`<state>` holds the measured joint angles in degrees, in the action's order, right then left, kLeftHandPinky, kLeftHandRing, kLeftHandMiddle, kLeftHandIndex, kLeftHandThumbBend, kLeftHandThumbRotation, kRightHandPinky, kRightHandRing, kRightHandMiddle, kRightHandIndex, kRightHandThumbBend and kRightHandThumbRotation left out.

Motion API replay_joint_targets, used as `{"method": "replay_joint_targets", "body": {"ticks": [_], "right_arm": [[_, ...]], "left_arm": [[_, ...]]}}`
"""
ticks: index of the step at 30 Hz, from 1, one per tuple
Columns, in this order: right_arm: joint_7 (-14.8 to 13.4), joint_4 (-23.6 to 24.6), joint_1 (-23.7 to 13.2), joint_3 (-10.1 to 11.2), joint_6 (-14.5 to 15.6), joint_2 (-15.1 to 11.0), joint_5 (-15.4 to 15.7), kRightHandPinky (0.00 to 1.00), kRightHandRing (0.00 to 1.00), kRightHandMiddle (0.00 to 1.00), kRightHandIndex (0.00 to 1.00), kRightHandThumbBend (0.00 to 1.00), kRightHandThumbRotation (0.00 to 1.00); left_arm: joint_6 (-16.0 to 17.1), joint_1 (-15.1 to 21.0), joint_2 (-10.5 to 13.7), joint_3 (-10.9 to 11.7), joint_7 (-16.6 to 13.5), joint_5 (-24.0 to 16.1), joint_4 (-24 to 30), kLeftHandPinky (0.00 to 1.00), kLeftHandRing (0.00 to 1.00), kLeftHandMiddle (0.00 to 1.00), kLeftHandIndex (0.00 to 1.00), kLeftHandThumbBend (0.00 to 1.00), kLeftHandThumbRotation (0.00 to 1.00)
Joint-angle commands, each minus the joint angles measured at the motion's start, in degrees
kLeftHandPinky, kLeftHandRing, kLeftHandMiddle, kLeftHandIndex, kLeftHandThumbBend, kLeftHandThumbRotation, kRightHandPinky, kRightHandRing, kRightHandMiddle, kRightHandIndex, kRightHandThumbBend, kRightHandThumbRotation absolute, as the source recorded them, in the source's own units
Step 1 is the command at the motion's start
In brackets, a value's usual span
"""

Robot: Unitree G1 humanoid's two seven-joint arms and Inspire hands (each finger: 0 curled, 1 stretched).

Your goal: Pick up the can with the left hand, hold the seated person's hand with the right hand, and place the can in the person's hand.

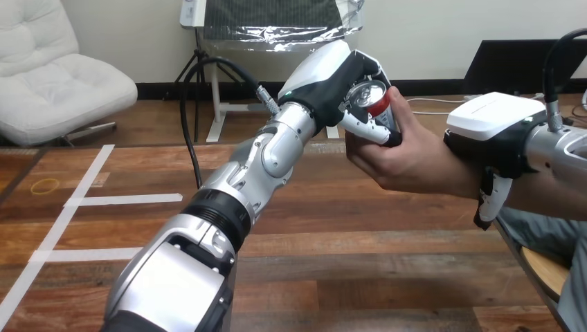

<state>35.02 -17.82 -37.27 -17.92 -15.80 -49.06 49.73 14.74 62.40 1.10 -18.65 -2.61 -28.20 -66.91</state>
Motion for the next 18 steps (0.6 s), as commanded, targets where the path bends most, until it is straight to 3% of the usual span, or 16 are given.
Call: {"method": "replay_joint_targets", "body": {"ticks": [1, 8, 18], "right_arm": [[-0.01, 1.08, -6.87, 1.73, 0.56, -1.97, -0.07, 0.54, 0.66, 0.73, 0.74, 0.88, 0.15], [-0.48, 1.06, -5.89, 2.28, 0.17, -2.39, -1.16, 0.66, 0.77, 0.83, 0.82, 0.89, 0.14], [0.12, 1.7, -4.63, 2.75, 0.46, -3.21, -2.09, 0.78, 0.88, 0.92, 0.9, 0.88, 0.18]], "left_arm": [[-1.44, 4.93, 1.14, -0.82, 1.81, -0.64, 2.61, 0.46, 0.5, 0.54, 0.53, 0.68, 0.0], [-2.32, 5.18, 1.39, -1.07, 3.24, -0.61, 2.3, 0.51, 0.55, 0.58, 0.57, 0.69, 0.0], [-2.32, 5.08, 1.82, -1.15, 3.85, -0.73, 1.94, 0.5, 0.56, 0.6, 0.61, 0.67, 0.0]]}}
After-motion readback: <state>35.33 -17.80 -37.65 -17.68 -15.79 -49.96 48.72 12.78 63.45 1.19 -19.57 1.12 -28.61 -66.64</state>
